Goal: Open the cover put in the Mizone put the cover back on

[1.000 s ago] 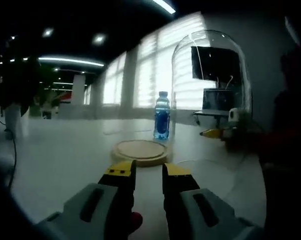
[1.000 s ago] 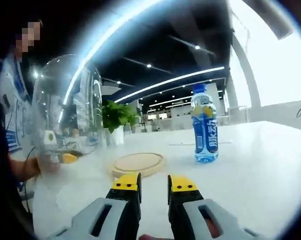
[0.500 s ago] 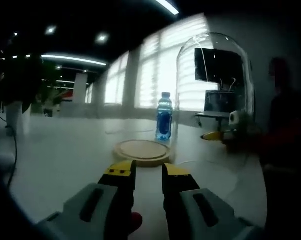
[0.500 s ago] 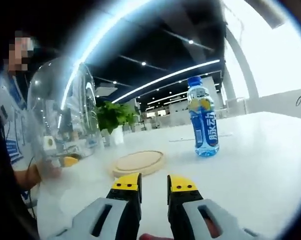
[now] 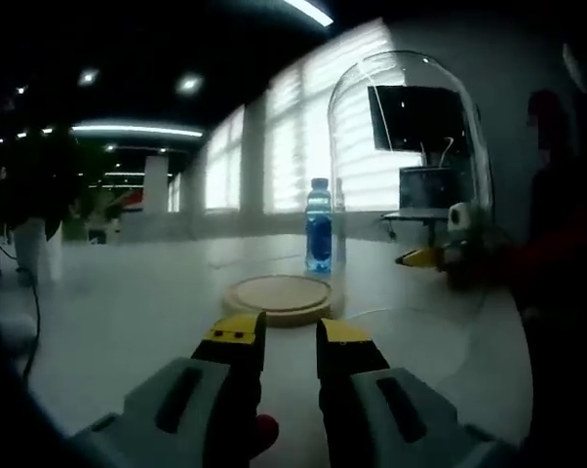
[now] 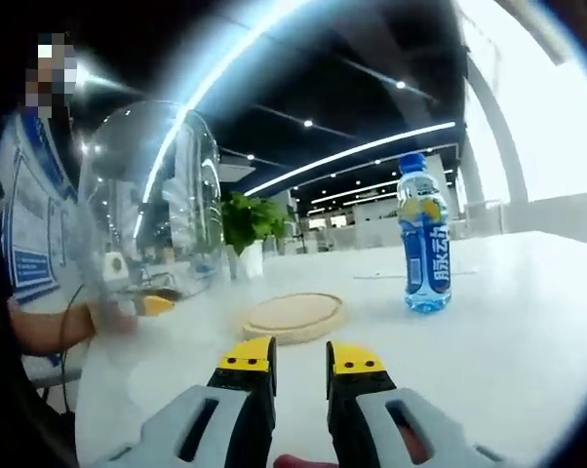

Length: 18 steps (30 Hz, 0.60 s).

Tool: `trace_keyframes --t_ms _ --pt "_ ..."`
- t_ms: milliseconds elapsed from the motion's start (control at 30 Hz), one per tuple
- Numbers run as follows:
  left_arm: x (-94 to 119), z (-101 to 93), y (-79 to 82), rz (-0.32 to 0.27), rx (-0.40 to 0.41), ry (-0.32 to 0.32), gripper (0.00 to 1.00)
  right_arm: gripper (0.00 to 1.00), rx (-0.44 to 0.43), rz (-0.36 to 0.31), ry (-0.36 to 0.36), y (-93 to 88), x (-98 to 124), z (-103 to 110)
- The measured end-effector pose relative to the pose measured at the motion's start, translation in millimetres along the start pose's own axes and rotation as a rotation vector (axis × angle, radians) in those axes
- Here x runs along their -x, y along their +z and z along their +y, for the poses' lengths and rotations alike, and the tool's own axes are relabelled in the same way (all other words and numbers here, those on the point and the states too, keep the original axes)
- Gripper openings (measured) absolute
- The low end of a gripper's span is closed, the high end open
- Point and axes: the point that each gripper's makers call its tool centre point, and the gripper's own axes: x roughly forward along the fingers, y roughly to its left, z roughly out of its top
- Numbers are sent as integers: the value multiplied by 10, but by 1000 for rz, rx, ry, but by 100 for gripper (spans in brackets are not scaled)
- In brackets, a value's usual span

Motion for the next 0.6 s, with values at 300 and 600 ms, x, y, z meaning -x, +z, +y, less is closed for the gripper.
trace_keyframes --t_ms 300,600 --pt "-12 60 -33 22 15 30 15 13 56 -35 -9 54 51 -15" --pt "19 34 -18 12 1 23 15 13 104 -22 -7 29 59 -5"
